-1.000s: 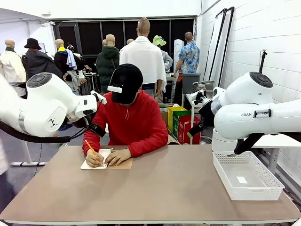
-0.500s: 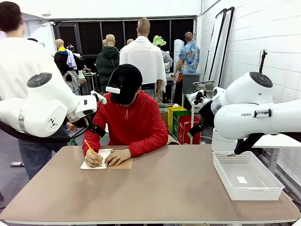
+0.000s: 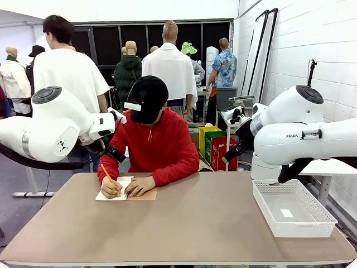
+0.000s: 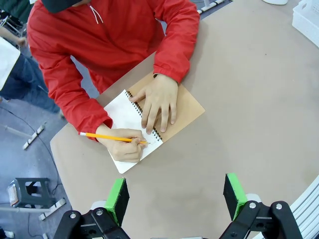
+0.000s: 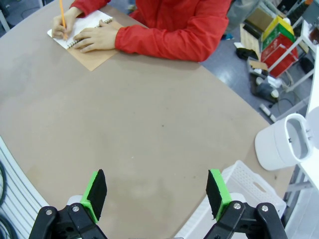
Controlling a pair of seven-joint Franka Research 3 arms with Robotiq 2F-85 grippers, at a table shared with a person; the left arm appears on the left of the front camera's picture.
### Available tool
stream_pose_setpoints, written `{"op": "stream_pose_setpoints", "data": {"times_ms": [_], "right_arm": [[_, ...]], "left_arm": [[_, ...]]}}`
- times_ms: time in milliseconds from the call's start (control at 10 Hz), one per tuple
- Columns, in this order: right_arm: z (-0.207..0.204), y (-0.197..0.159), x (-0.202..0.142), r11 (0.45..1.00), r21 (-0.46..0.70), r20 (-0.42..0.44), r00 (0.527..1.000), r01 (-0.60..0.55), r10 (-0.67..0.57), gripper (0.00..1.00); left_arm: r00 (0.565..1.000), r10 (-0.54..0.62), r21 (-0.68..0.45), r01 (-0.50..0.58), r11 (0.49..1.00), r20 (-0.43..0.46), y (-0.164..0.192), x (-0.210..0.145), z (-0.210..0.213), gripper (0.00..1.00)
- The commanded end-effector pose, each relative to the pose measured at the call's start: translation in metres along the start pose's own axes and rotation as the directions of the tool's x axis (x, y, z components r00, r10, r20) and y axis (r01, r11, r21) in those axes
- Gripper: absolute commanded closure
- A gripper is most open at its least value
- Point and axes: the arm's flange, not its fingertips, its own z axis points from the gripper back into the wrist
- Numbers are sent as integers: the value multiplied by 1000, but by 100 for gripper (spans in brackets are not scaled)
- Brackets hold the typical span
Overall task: Sort the paper based on its condition.
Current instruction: If a person hands you a paper, place it in the Organizing basket , and if it's crumpled, put it in the Trash can.
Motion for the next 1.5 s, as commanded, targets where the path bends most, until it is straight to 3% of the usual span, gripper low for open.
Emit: {"op": "stream_pose_setpoints", "data": {"times_ms": [0,1400], "right_arm": [[0,-1,0,1000,0,0,1000,1,-1,0],[0,-1,0,1000,0,0,1000,1,-1,0]], "left_arm": [[1000,-5,-1,5,1000,-3,0,0,0,0],[1000,-5,-1,5,1000,-3,0,0,0,0]]}}
